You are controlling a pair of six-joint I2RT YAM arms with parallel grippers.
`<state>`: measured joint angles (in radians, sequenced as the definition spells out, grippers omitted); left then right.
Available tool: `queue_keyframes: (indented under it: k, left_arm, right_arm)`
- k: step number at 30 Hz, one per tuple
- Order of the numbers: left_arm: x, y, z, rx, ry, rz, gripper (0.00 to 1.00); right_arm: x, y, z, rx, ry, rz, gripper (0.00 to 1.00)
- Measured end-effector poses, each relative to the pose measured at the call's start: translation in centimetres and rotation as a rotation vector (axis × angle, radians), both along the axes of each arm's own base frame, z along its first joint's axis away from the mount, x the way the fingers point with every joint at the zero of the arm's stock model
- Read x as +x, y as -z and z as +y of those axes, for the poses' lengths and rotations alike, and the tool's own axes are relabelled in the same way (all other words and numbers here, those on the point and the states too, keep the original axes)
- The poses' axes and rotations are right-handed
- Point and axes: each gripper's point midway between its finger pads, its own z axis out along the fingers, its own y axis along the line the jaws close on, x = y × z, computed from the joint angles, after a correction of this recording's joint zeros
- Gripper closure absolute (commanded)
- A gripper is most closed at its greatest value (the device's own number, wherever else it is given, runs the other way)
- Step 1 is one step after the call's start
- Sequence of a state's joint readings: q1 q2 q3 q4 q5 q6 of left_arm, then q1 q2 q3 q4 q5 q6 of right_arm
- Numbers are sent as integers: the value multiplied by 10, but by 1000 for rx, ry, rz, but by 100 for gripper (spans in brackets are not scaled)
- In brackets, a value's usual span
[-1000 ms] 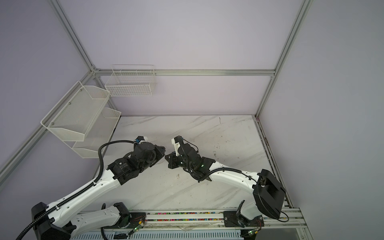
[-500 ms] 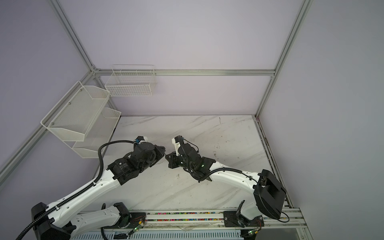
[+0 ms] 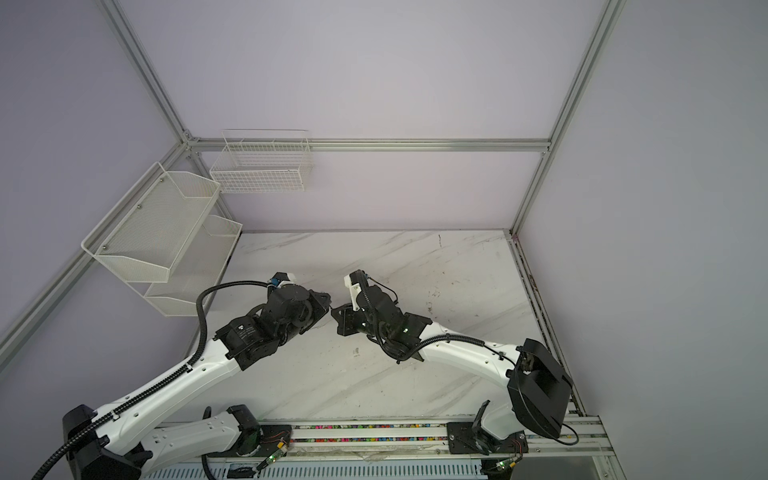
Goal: Unlock with the key
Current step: 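Push the key into the padlock's keyhole with the right gripper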
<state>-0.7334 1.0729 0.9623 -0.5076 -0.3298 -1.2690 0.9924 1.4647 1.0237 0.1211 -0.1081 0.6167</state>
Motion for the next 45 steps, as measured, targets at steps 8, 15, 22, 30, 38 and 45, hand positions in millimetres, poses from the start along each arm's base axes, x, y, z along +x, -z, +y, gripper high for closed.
queue_keyframes:
  k: [8, 15, 22, 30, 38, 45]
  left_arm:
    - [2, 0, 3, 5, -17, -6, 100]
    - [3, -3, 1, -2, -16, -16, 100]
    - [4, -5, 0, -12, -16, -27, 100]
    - [2, -7, -9, -18, 3, -36, 100]
    - [3, -11, -15, -32, 2, -56, 100]
    - [3, -26, -14, -77, -7, -98, 100]
  right_arm:
    - [0, 0, 6, 35, -13, 32, 100]
    - [1, -5, 8, 61, -13, 61, 100]
    - [4, -10, 7, 79, 0, 86, 100]
    - [14, -16, 2, 52, 60, 70, 100]
    - [18, -22, -5, 112, 42, 118, 100]
    - [18, -37, -5, 230, 10, 181, 100]
